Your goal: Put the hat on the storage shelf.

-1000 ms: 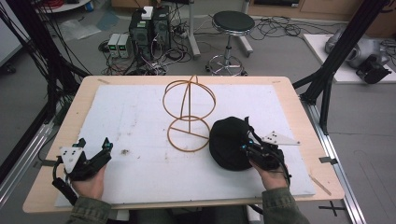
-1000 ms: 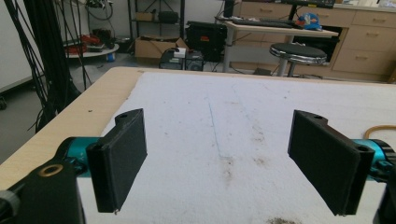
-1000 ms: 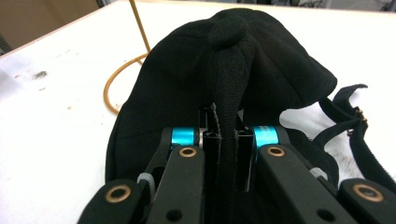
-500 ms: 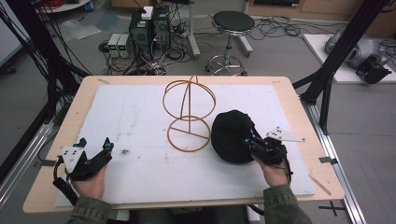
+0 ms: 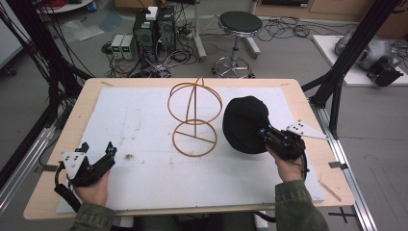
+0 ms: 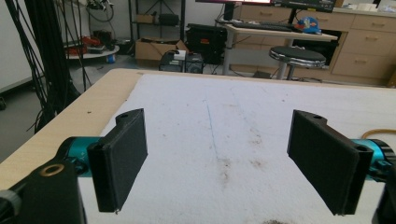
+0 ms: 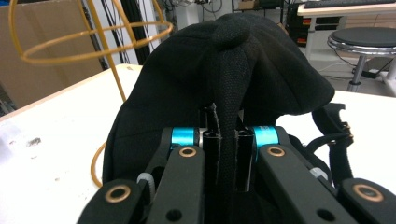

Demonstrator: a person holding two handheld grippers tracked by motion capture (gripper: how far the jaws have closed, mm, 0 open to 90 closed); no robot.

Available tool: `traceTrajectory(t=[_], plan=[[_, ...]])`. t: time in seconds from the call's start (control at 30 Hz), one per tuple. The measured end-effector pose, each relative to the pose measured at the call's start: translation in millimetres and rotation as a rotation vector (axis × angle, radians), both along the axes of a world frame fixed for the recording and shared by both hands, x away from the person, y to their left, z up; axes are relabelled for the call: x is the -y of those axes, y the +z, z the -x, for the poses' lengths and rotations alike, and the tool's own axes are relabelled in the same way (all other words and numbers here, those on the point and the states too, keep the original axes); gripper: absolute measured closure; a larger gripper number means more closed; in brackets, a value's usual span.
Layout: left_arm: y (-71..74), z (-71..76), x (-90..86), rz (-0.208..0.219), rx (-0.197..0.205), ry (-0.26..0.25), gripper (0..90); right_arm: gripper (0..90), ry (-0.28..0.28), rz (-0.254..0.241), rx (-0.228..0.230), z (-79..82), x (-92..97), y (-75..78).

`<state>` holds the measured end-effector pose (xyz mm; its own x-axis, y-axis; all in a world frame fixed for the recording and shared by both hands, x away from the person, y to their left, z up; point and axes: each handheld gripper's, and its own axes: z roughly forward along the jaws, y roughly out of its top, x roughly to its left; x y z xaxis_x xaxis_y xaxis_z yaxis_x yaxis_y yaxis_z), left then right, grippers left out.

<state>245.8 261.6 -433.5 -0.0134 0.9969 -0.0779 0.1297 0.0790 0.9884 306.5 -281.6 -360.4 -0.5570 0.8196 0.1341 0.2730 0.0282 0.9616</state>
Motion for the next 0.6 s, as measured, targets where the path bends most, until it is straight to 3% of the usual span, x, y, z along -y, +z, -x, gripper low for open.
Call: traceTrajectory(t=[0.2,0.3,0.47,0.6], plan=[[0.2,0.6,0.7,0.003,0.001,-0.002,20.3,86.8,-0.009,-0.051,0.044,-4.8,5.8,20.1],[0.5,0.8,2.1,0.001,0.006,-0.003,20.3,86.8,0.002,-0.123,0.064,-6.4,9.7,27.4],[0.7,0.8,2.4,0.002,0.004,0.0,20.3,86.8,0.012,-0.164,0.125,-10.6,9.7,43.9],[1.2,1.4,1.9,0.007,0.004,0.001,20.3,86.8,0.032,-0.167,0.136,-15.1,4.4,57.2]])
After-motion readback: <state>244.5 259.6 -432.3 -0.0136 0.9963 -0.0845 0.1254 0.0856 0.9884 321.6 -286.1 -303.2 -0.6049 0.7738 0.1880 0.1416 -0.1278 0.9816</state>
